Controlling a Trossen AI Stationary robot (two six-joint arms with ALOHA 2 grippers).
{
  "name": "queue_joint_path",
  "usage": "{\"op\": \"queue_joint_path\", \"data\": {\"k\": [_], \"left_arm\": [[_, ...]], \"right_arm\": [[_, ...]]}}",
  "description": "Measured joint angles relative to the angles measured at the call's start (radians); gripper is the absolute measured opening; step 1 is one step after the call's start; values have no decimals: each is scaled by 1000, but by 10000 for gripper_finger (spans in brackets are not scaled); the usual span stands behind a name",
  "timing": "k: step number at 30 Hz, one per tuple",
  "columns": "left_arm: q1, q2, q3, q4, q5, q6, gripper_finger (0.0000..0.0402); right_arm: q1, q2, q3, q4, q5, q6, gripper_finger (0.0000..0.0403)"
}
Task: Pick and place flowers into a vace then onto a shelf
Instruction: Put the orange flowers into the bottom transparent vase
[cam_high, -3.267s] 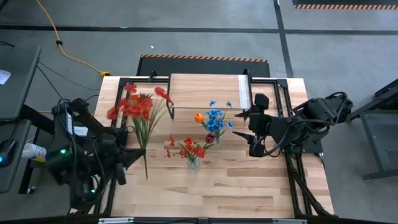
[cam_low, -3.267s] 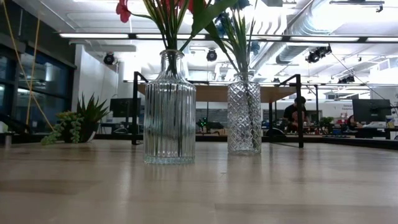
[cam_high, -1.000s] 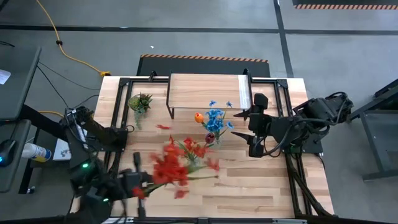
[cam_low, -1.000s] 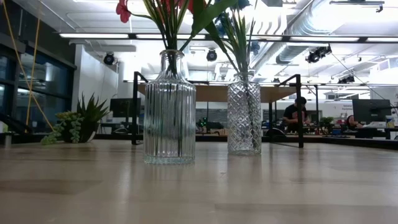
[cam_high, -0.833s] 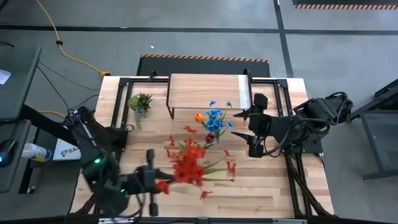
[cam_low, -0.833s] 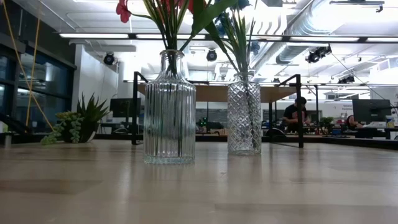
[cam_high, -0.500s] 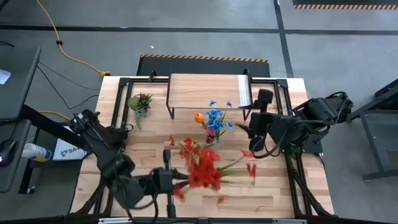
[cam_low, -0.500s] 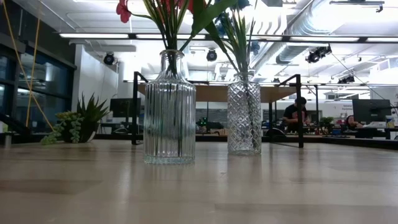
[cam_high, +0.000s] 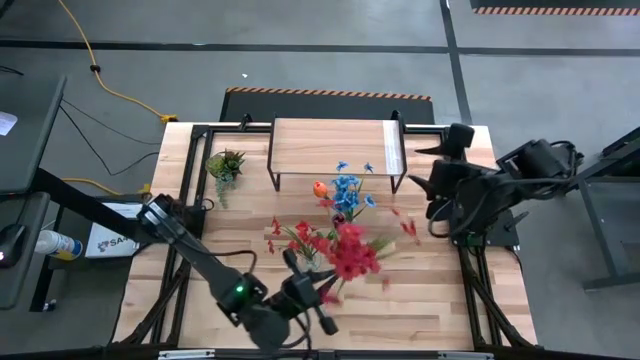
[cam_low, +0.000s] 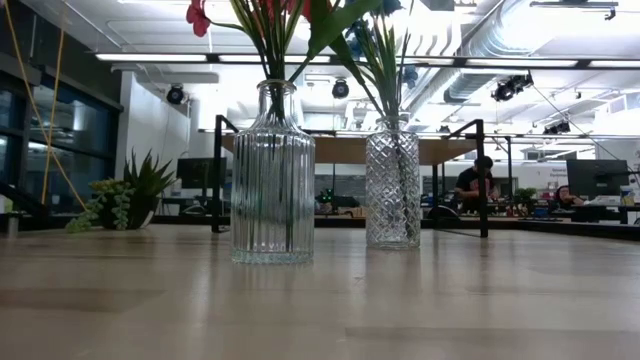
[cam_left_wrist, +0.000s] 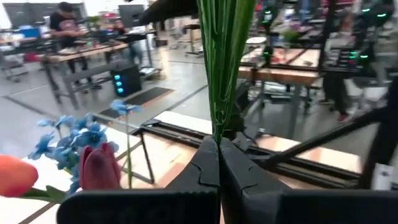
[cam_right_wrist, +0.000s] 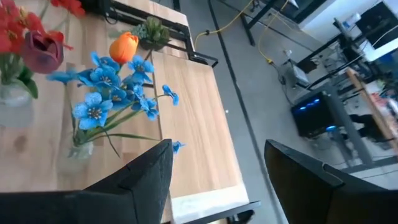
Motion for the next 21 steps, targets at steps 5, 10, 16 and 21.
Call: {"op": "queue_joint_path", "data": {"k": [5,10,16,21], "left_arm": [[5,30,0,-17,-40,-2,25],[-2,35,0,-150,-90,-97,25],[-2,35,0,-222,-34,-150,25],[-2,35,0,-282,2,-87,25]], "right_arm": [[-1,-30,0,-2,-14,18,245],[-1,-47,0,-3,-52,37,245],[-1,-46,0,-3,-73,36,245],[-2,-45,0,-1,-73,42,245]]}}
